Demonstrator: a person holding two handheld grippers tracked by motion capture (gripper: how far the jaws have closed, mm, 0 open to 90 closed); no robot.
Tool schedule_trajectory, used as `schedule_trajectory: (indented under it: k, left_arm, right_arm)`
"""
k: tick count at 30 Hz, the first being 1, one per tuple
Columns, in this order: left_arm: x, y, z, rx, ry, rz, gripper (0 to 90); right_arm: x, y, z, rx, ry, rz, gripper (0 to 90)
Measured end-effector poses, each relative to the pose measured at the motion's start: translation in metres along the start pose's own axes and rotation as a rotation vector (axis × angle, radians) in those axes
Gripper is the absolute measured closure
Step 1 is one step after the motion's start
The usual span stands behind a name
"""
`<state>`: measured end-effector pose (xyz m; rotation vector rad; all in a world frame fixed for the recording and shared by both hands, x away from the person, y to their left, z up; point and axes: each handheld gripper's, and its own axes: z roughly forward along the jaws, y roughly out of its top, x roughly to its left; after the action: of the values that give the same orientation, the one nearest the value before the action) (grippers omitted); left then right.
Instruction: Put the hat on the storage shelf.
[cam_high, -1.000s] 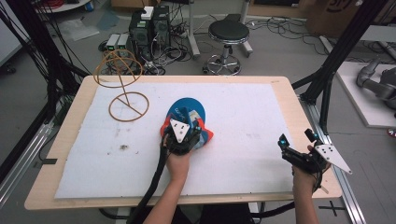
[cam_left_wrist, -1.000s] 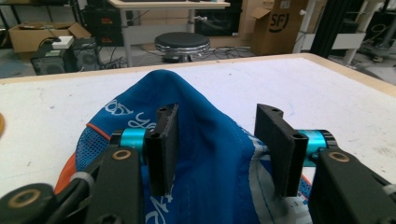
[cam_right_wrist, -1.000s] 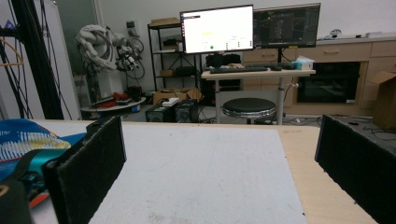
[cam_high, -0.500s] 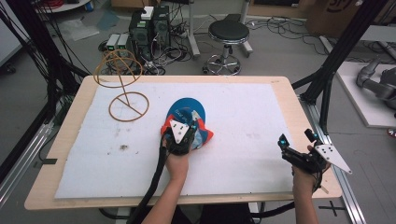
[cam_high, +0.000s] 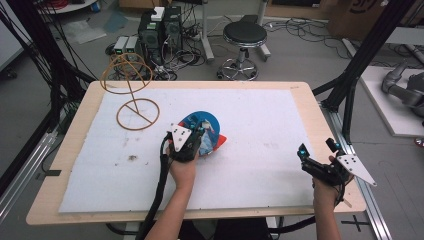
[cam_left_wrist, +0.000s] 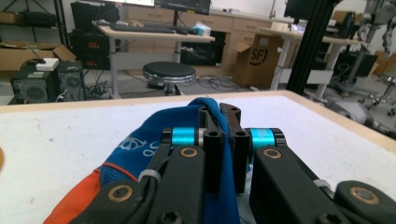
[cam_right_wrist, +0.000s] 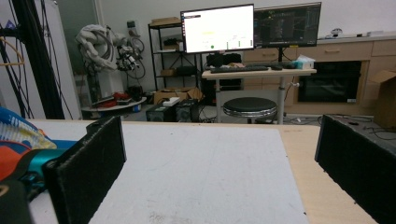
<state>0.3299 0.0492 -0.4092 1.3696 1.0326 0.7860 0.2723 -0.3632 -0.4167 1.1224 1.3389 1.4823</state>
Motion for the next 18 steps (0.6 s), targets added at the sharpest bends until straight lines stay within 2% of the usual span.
schedule_trajectory:
  k: [8, 9, 13, 16, 17, 18]
  left_arm:
    - [0.007, 0.015, -0.006, -0.047, -0.002, -0.016, 87.7]
    - [0.011, 0.017, -0.007, -0.057, -0.003, -0.038, 87.7]
    - [0.016, 0.021, -0.009, -0.061, -0.002, -0.048, 87.7]
    - [0.016, 0.030, -0.012, -0.081, -0.010, -0.032, 87.7]
    - [0.016, 0.039, -0.014, -0.102, -0.021, -0.020, 87.7]
    - [0.016, 0.039, -0.014, -0.102, -0.021, -0.020, 87.7]
  right_arm:
    - [0.001, 0.000, 0.001, 0.007, 0.006, -0.001, 1.6]
    - [0.001, -0.001, 0.001, 0.012, 0.005, -0.002, 1.6]
    - [0.001, 0.000, 0.001, 0.008, 0.007, -0.008, 1.6]
    - [0.001, -0.001, 0.001, 0.013, 0.006, -0.001, 1.6]
    - [0.001, -0.001, 0.001, 0.013, 0.007, -0.001, 1.6]
    - [0.001, -0.001, 0.001, 0.013, 0.007, -0.001, 1.6]
